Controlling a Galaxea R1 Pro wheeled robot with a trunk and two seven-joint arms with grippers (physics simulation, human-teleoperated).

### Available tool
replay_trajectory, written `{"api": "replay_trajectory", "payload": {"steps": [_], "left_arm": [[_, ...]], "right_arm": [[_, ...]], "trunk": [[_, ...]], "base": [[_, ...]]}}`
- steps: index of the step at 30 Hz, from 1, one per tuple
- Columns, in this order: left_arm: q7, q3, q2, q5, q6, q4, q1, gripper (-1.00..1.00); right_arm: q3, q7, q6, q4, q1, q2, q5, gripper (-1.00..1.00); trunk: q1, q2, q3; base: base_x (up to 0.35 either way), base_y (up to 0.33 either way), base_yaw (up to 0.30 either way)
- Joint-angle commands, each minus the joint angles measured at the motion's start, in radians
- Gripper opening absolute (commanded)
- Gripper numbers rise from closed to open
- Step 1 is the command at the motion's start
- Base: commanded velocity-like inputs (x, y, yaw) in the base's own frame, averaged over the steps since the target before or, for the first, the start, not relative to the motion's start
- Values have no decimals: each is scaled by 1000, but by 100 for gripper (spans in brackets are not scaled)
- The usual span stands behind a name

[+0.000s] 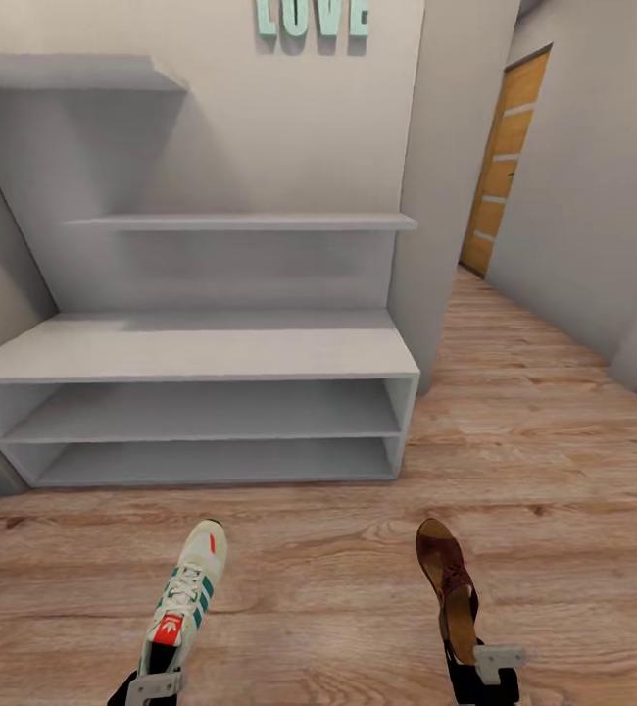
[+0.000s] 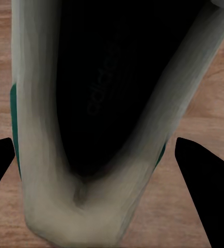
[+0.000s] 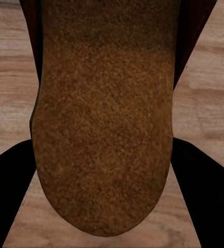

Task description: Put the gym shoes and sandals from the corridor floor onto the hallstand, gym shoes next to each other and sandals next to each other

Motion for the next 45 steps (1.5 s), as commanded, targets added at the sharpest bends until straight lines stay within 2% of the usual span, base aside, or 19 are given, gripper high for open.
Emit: {"api": "replay_trajectory", "payload": {"steps": [1, 11, 15, 18, 19, 20, 21, 23, 24, 26, 28, 29, 34, 37, 42, 45], "left_arm": [[-6, 9, -1, -9, -4, 1, -1, -100], [-6, 9, -1, -9, -4, 1, -1, -100], [-3, 5, -2, -14, 4, -2, -1, -100], [0, 9, 0, -10, 38, -1, -13, -100], [0, 10, 1, -10, 65, -2, -15, -100], [0, 10, 1, -9, 81, -4, -16, -100], [-1, 11, 0, -9, 121, -9, -18, -100], [-1, 11, -2, -9, 166, -17, -26, -100], [-1, 11, -4, -9, 212, -27, -42, -100], [-2, 12, -7, -9, 281, -39, -76, -100], [-2, 12, -8, -9, 326, -43, -101, -100], [-2, 11, -12, -9, 370, -46, -126, -100], [0, 9, -31, -9, 490, -50, -202, -100], [3, 8, -46, -9, 564, -51, -253, -100], [5, 9, -60, -8, 695, -48, -354, -100], [6, 11, -65, -7, 763, -46, -411, -100]], "right_arm": [[9, -3, -3, 0, 0, 0, -10, -100], [9, -3, -4, -3, -1, 8, -10, -100], [4, -4, -5, -3, 0, 2, -11, -100], [-63, -4, -3, -4, 0, -33, -16, -100], [-103, -4, -3, -5, 0, -52, -21, -100], [-125, -4, -2, -5, 0, -62, -24, -100], [-171, -3, 0, -5, 0, -82, -29, -100], [-216, -2, 2, -6, 0, -101, -33, -100], [-257, -2, 4, -6, 0, -118, -35, -100], [-305, -1, 5, -6, 0, -140, -37, -100], [-328, -1, 6, -6, -1, -152, -38, -100], [-344, -1, 6, -7, -1, -163, -38, -100], [-365, -2, 11, -7, -1, -192, -39, -100], [-371, -3, 43, -10, -1, -207, -40, -100], [-387, -4, 172, -55, -1, -232, -40, -100], [-434, -4, 229, -87, -1, -238, -44, -100]], "trunk": [[0, 0, -1], [0, 0, -1], [0, 0, -1], [0, 0, -1], [0, 0, -1], [0, 0, -1], [0, 0, -1], [0, 0, -1], [0, 0, -1], [0, 0, -1], [0, 0, -1], [0, 0, -1], [0, 0, -1], [0, 0, -1], [0, 0, -1], [0, 0, -1]], "base": [[42, 305, 0], [11, 294, 0], [0, 9, 0], [0, 1, 0], [0, 0, 0], [0, 0, 0], [0, 0, 0], [0, 0, 0], [0, 0, 0], [0, 0, 0], [0, 0, 0], [0, 0, 0], [0, 0, 0], [0, 0, 0], [0, 0, 0], [0, 0, 0]]}}
